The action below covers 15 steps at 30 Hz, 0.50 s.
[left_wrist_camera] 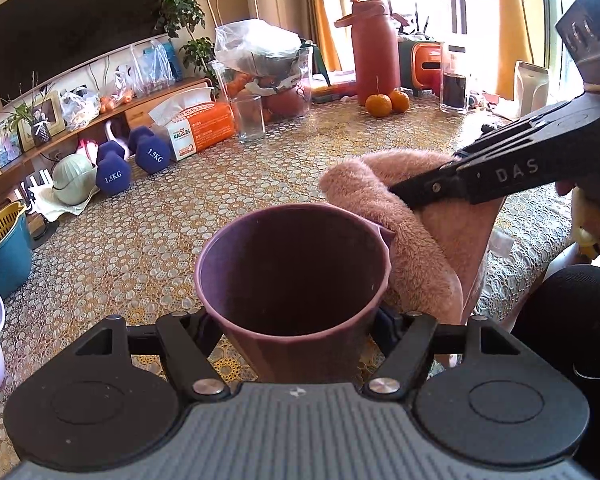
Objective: Clean container
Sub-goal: 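Wipe the cup's outer side repeatedly with the towel in the right gripper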
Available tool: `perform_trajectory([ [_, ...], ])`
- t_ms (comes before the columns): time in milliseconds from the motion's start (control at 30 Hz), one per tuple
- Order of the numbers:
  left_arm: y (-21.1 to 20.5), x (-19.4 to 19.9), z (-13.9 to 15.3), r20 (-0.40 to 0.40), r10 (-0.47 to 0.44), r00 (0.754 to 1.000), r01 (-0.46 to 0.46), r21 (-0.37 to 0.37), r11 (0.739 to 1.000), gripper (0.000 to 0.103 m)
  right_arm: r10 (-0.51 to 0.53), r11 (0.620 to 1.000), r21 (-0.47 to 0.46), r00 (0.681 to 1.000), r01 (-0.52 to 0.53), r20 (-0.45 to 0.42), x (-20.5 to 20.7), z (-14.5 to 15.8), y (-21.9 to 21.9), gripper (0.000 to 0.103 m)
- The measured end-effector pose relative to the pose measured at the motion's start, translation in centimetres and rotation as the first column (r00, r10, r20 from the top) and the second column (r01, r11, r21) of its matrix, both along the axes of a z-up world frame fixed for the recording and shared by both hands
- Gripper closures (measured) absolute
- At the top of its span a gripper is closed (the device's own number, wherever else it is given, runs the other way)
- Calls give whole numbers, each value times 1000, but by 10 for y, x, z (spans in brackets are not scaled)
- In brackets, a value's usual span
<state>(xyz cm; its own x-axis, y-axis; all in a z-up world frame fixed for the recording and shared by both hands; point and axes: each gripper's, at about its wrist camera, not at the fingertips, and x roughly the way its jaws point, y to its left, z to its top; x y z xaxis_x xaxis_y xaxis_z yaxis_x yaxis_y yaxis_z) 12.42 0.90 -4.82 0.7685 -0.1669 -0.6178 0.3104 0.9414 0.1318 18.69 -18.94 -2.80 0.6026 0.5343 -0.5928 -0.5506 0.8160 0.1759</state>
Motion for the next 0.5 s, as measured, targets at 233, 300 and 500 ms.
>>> perform_trajectory([
  [233,4,22,6,26,50,998,-50,-6,999,30,-23,997,80,997,17,75,0,43,-22,81],
  [300,5,28,7,26,65,998,-65,-6,998,30,-2,994,106,996,-8,86,0,52,-20,81],
  [500,4,38,0,16,83,996,-83,5,997,30,76,995,60,993,-82,91,3,46,11,81],
])
